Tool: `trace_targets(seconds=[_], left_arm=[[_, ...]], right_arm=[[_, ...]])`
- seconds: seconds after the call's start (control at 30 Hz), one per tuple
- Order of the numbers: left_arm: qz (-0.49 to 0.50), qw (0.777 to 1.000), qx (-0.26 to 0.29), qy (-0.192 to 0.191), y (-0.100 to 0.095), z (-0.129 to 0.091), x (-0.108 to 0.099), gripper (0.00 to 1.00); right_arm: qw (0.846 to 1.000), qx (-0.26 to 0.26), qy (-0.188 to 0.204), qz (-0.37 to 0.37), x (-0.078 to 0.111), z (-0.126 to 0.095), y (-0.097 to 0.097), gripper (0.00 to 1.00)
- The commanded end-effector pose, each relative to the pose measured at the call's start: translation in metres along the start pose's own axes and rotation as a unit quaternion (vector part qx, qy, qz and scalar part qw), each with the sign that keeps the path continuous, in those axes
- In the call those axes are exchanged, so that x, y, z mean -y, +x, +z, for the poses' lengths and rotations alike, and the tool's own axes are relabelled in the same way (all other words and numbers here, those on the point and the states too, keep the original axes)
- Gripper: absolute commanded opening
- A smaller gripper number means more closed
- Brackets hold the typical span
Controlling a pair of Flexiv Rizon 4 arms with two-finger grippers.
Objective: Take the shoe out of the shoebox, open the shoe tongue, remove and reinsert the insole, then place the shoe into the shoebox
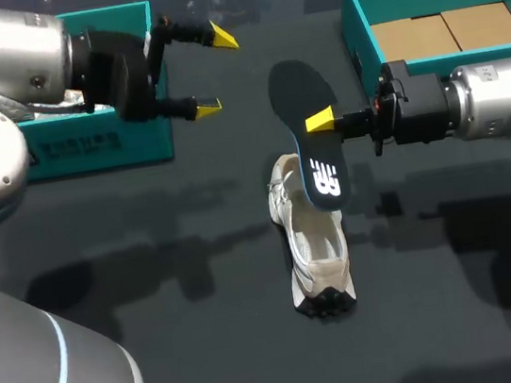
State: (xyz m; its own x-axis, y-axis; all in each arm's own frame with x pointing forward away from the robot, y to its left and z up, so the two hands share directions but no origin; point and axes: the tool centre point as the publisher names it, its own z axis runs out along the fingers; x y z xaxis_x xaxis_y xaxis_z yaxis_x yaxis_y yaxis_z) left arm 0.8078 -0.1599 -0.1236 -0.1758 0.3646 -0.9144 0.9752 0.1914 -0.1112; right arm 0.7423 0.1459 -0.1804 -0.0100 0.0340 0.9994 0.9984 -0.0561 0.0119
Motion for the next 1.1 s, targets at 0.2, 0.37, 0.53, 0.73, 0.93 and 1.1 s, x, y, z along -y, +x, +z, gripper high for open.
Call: trace_targets(seconds=[0.2,0.37,0.53,0.73,0.93,1.1], left_arm=[[0.015,0.983,0.182,0.008,0.026,0.025,0.003,1.00],[0.024,0.978,0.206,0.006,0.030,0.032,0.006,1.00],[0.013,0.976,0.217,0.006,0.031,0.039,0.009,1.00],[0.012,0.977,0.212,0.007,0.030,0.039,0.009,1.00],[0.023,0.979,0.203,0.008,0.033,0.046,0.011,1.00],[0.032,0.981,0.193,0.018,0.033,0.052,0.014,1.00]], right_arm=[[1.000,-0.008,0.009,0.007,-0.003,0.011,0.000,0.00],[1.000,-0.017,0.002,0.006,-0.002,0.014,0.004,0.00],[1.000,-0.024,-0.005,0.006,-0.002,0.017,0.005,0.00],[1.000,-0.013,-0.012,0.004,0.001,0.020,0.005,0.00],[1.000,-0.015,-0.009,0.006,0.000,0.022,0.006,0.00],[1.000,-0.013,0.002,0.013,-0.001,0.030,0.007,0.00]])
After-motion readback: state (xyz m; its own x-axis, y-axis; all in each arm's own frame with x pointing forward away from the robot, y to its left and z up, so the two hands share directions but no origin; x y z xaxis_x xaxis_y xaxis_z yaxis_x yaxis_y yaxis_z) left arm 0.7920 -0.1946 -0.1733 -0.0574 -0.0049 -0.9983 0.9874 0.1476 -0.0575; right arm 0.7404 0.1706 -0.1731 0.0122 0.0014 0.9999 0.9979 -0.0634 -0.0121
